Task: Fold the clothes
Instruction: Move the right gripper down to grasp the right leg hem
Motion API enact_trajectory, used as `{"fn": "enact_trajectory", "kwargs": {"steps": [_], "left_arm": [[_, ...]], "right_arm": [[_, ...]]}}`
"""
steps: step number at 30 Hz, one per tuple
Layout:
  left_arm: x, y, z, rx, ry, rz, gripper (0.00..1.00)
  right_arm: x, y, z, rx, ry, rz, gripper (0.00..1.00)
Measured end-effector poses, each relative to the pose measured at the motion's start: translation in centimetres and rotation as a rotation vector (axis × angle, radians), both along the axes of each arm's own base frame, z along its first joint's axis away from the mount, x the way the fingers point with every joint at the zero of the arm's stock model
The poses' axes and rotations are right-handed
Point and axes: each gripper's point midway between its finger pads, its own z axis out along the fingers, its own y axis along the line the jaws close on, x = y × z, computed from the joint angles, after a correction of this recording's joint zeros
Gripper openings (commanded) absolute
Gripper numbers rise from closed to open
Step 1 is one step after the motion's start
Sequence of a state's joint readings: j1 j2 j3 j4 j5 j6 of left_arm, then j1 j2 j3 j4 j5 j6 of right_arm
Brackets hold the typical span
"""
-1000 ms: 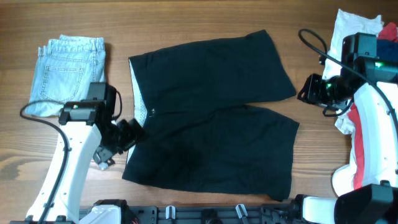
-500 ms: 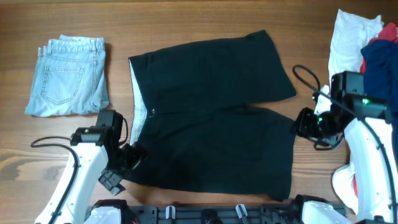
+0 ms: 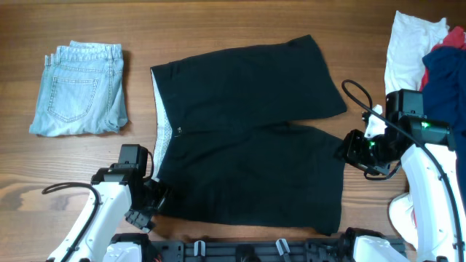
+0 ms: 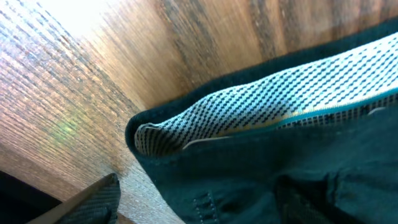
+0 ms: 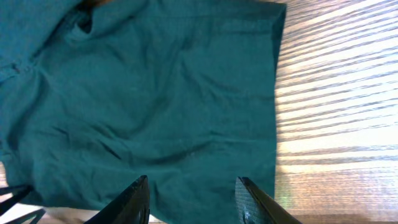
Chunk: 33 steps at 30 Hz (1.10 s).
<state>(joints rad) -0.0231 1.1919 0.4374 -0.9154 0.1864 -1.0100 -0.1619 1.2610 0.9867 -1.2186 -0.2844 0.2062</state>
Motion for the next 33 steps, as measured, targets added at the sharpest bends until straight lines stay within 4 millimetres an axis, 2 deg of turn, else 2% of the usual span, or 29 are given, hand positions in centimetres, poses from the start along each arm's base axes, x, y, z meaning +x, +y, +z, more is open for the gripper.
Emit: {"fn": "enact_trajectory", "kwargs": {"steps": [2, 3, 5, 7, 12, 19, 22, 28, 33], "left_arm": [[0.3, -0.1, 0.0, -0.003, -0.012, 0.007, 0.29], [0.4, -0.1, 0.0, -0.002, -0.013, 0.014, 0.26], [0.4, -0.1, 0.0, -0.001, -0.014, 0.019, 0.18], [0.4, -0.1, 0.0, -0.002, -0.014, 0.023, 0.13], [0.6, -0.2, 0.0, -0.009, -0.019, 0.021, 0.05], [1.0, -0.5, 0.2, -0.031, -0.044, -0.035, 0.04], [2.4, -0.6, 1.3, -0.041, -0.088, -0.080, 0.04], [5.5, -0.9, 4.1, -0.052, -0.182, -0.138, 0.05], [5.6, -0.9, 4.3, -0.055, -0.188, -0.160, 0.06]], "right_arm": [[0.0, 0.3, 0.1, 0.016, 0.001, -0.006, 0.48], [0.0, 0.4, 0.1, 0.024, 0.002, -0.009, 0.52], [-0.2, 0.6, 0.2, 0.041, 0.010, -0.015, 0.86], [-0.3, 0.8, 0.2, 0.054, 0.016, -0.022, 0.99], [-0.9, 1.1, 0.2, 0.072, 0.051, -0.044, 1.00], [-2.7, 1.7, -1.7, 0.104, 0.151, -0.154, 0.99], [-4.0, 1.9, -3.0, 0.111, 0.215, -0.205, 0.99], [-5.4, 2.2, -4.9, 0.121, 0.266, -0.237, 1.00], [-6.9, 2.9, -6.6, 0.148, 0.310, -0.237, 0.99]]}}
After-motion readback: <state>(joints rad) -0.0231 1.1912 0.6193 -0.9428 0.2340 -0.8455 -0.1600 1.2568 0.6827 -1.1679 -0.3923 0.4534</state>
